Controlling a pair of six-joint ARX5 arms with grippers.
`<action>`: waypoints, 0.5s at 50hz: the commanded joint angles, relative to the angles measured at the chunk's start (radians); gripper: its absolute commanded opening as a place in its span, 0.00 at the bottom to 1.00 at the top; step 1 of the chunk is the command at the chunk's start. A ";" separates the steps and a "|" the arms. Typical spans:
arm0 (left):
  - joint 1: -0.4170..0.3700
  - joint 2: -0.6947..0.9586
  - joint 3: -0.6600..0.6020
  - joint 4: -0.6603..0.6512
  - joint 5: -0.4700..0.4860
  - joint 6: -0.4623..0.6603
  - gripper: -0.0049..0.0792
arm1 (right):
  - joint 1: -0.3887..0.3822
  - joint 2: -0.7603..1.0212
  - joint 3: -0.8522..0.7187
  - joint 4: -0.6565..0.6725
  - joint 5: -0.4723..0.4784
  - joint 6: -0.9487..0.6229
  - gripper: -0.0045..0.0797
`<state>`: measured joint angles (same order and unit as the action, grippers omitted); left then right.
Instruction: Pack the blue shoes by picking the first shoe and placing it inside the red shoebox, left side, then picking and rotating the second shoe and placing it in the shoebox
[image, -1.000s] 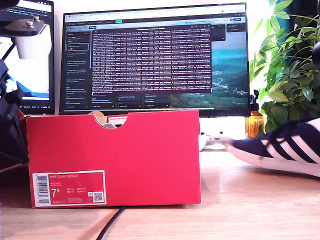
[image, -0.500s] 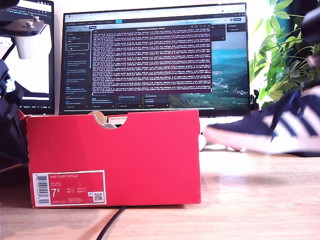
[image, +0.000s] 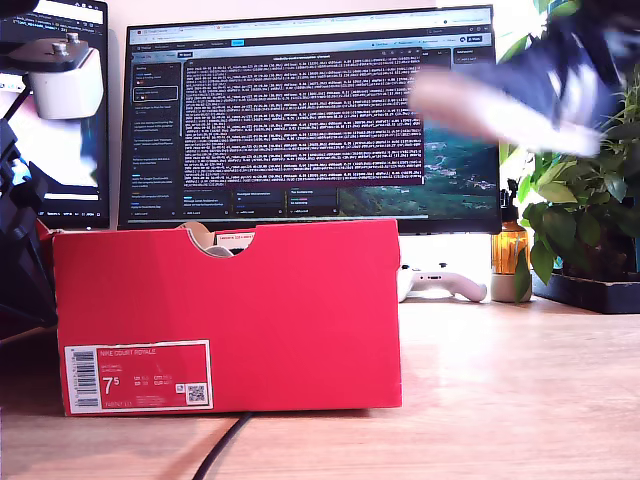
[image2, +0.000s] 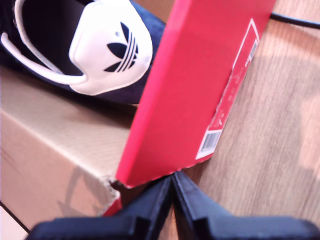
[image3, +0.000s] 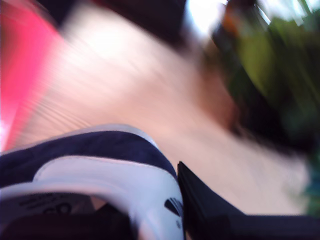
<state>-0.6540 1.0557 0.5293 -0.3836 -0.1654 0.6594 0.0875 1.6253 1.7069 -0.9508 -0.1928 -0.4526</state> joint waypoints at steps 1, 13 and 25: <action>-0.003 0.005 0.010 0.011 0.005 -0.008 0.04 | 0.041 0.000 0.022 0.043 -0.092 -0.042 0.04; -0.003 0.005 0.010 0.011 0.005 -0.008 0.04 | 0.173 0.001 0.025 0.192 -0.188 -0.157 0.04; -0.003 0.005 0.010 0.011 0.005 -0.008 0.04 | 0.271 0.008 0.025 0.338 -0.198 -0.211 0.04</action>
<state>-0.6540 1.0557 0.5293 -0.3836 -0.1654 0.6594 0.3458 1.6253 1.7115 -0.6498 -0.3782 -0.6758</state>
